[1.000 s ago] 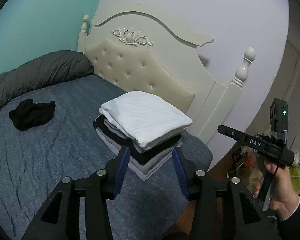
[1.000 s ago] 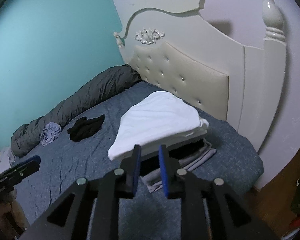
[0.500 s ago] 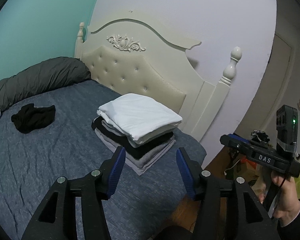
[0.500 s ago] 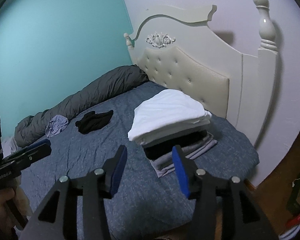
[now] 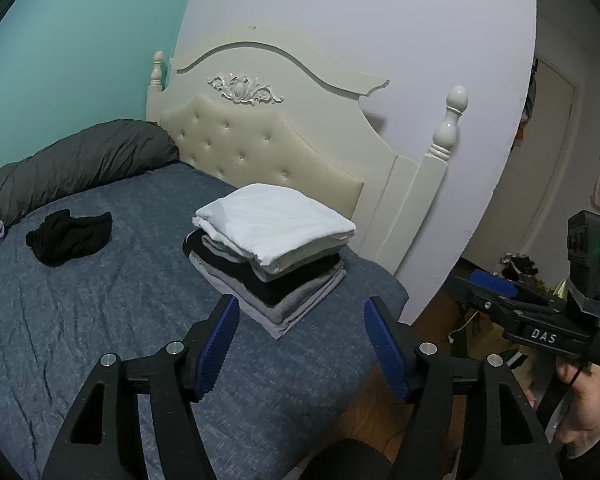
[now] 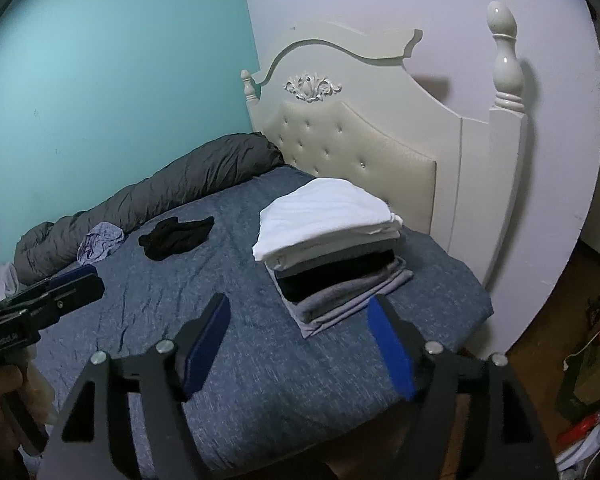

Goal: Fold clothes

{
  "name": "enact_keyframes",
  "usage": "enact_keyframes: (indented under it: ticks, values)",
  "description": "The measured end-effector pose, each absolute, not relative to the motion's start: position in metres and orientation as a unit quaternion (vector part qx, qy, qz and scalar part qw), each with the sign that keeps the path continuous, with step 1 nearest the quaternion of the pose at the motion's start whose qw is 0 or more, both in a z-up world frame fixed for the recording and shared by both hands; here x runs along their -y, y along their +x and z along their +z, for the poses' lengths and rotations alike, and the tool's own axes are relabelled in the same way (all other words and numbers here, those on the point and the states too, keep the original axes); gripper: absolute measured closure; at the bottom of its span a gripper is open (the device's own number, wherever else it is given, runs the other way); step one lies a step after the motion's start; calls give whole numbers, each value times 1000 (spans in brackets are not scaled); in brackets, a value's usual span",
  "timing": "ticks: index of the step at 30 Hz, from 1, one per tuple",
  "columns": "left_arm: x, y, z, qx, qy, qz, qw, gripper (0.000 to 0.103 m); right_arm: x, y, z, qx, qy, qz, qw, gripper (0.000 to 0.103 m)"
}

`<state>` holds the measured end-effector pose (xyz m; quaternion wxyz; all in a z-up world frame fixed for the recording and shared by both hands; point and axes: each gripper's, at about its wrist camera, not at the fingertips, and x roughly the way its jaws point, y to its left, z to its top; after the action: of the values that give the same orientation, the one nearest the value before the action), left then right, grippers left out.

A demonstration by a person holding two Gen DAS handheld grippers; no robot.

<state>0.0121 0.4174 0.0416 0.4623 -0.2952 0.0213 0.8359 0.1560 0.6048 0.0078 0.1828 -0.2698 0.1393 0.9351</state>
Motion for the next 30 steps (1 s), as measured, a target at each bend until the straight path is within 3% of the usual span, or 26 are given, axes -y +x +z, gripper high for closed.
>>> enact_keyframes:
  ticks: [10, 16, 30]
  values:
    - [-402, 21, 44, -24, -286, 845, 452, 9, -587, 167, 4, -132, -270, 935, 187, 14]
    - [-399, 27, 43, -31, -281, 851, 442, 2, -578, 173, 3, -132, -267, 936, 188, 8]
    - [-387, 44, 45, -35, -271, 870, 410, 0, -565, 187, 4, -126, -258, 938, 194, 4]
